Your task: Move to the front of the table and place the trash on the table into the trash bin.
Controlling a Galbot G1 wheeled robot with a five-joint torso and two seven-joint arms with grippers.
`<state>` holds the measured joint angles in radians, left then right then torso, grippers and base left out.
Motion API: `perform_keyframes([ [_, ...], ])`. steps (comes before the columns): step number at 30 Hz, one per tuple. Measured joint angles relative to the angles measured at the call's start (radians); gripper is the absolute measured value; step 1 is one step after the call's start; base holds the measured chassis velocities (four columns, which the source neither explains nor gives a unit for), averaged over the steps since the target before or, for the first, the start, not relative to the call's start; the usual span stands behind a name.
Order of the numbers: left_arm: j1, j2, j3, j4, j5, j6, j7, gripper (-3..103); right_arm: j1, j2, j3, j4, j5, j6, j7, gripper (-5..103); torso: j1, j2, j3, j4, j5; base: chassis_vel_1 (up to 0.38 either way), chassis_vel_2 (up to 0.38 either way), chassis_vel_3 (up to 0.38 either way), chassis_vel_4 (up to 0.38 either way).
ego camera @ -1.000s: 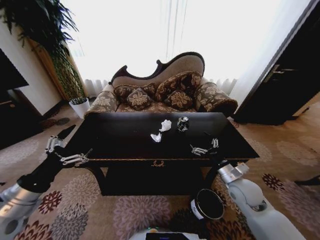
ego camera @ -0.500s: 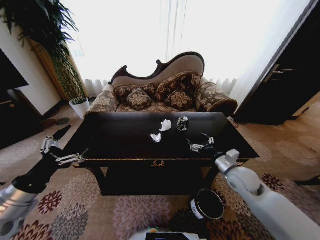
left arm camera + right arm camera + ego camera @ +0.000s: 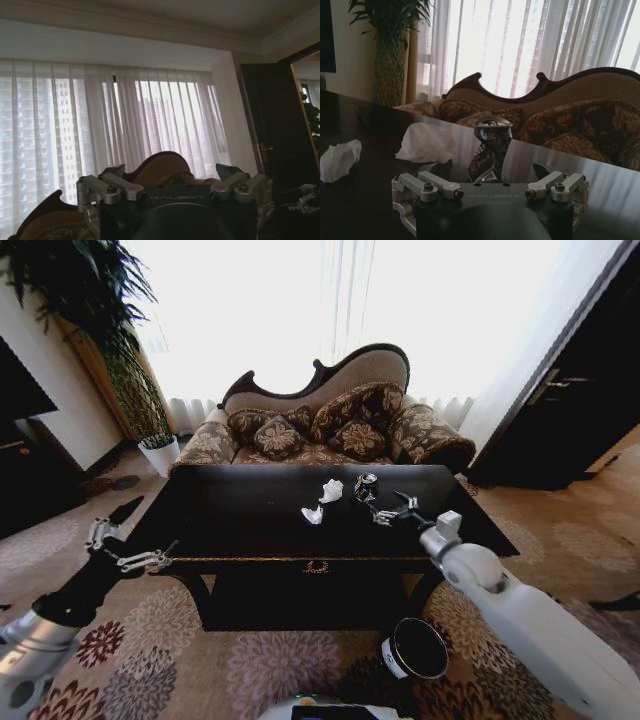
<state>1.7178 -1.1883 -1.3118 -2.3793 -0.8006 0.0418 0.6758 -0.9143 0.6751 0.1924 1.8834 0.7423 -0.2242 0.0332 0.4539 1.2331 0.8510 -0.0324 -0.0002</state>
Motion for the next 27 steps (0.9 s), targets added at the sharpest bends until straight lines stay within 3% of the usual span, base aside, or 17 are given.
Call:
perform_keyframes([
  [4,0.004,-0.001,-0.002,0.009,0.004,0.0,0.0,100,0.066,0.019,-0.061,-0.053,-0.038,0.015,-0.02,100,0.0,0.0,0.0,0.0001,0.0,0.0,0.0,0.0,0.0],
  [27,0.004,0.004,0.002,0.013,0.013,0.001,0.0,100,0.147,0.024,-0.102,-0.128,-0.056,0.025,-0.044,100,0.0,0.0,0.0,-0.0001,0.0,0.0,0.0,0.0,0.0],
])
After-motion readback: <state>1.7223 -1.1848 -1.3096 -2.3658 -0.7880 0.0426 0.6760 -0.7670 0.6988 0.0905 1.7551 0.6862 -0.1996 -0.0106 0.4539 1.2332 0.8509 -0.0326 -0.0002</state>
